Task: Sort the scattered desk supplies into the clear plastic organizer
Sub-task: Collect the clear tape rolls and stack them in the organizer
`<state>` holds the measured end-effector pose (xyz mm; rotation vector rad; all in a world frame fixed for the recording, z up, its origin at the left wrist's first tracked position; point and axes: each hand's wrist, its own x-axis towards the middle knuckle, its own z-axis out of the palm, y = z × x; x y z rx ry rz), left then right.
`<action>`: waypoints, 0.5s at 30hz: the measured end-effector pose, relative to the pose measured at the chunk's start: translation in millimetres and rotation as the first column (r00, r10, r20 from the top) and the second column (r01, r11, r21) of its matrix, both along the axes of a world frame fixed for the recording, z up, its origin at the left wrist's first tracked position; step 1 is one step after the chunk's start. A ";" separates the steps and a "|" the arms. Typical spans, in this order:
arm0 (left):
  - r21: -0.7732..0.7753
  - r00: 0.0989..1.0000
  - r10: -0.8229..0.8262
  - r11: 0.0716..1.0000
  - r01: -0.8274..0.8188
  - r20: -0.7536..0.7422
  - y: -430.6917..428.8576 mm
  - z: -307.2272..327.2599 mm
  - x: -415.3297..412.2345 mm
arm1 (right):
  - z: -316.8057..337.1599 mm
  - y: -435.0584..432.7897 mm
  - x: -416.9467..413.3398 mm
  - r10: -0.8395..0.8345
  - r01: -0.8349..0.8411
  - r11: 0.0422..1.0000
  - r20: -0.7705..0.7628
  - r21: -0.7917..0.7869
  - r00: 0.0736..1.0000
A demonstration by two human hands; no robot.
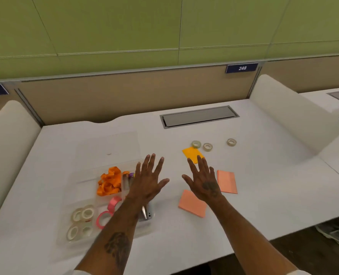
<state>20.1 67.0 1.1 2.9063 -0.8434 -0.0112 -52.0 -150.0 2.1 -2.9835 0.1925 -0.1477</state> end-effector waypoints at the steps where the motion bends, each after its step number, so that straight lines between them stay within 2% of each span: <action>1: -0.002 1.000 -0.009 1.000 0.009 -0.001 -16.6 -1.2 2.2 | -1.0 -17.0 1.5 -0.008 0.008 1.000 -0.001 0.000 1.000; 7: -0.001 0.999 -0.040 0.999 0.040 -0.015 -111.8 -4.5 10.1 | -4.3 -112.7 -1.0 -0.032 0.032 0.998 0.013 -0.047 0.999; 15: 0.053 0.996 -0.074 0.996 0.076 -0.051 -194.5 -11.6 25.7 | -20.5 -201.3 8.0 -0.076 0.077 0.997 -0.052 -0.001 0.996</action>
